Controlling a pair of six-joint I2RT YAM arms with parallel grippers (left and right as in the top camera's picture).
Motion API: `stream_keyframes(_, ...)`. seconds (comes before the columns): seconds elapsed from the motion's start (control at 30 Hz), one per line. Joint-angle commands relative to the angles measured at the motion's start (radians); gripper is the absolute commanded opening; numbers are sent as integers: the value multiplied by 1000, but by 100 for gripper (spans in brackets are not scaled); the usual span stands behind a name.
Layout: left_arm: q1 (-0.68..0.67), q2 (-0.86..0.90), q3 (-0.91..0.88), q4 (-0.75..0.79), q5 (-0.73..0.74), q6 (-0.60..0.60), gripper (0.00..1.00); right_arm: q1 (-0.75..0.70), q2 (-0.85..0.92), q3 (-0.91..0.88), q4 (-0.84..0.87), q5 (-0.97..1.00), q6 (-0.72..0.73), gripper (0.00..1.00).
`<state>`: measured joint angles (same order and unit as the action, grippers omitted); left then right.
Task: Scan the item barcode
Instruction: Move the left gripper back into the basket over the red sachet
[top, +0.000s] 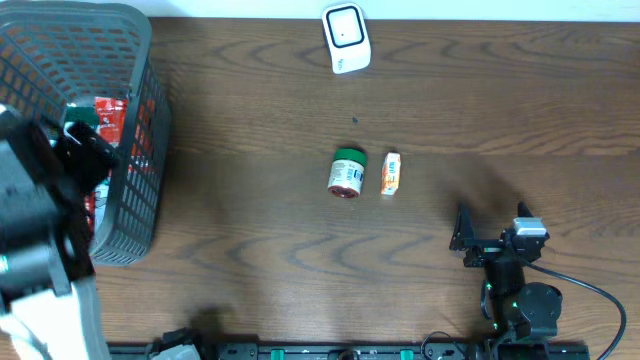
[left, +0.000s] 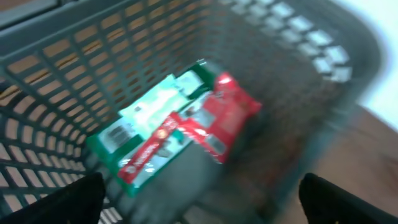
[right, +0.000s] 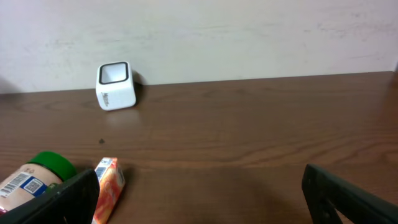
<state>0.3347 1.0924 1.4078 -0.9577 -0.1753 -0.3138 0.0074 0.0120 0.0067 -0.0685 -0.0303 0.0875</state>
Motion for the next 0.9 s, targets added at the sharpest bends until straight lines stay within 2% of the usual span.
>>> stream_keyframes(0.0,81,103,15,14,10,16,98,-12,-3,-2,-3,-1,9,99)
stream_keyframes(0.17,217,269,15,86,176,24,98,-12,-3,-2,-3,-1,9,99)
stream_keyframes(0.33,292,430,15,83,198,40,98,-12,-3,-2,-3,-2,9,99)
stream_keyframes(0.4,298,492,14,67,198,59,95,-12,-3,-2,-4,-1,9,99)
stream_keyframes(0.5,298,573,14,61,198,72,84,-12,-3,-2,-3,-1,9,99)
stream_keyframes(0.57,298,619,14,61,196,89,71,-12,-3,-2,-3,-1,9,99)
stream_keyframes(0.6,298,642,14,61,190,93,68,-12,-3,-2,-3,-1,9,99)
stream_keyframes(0.87,298,773,14,63,118,96,66,-12,-3,-2,-3,-2,9,99)
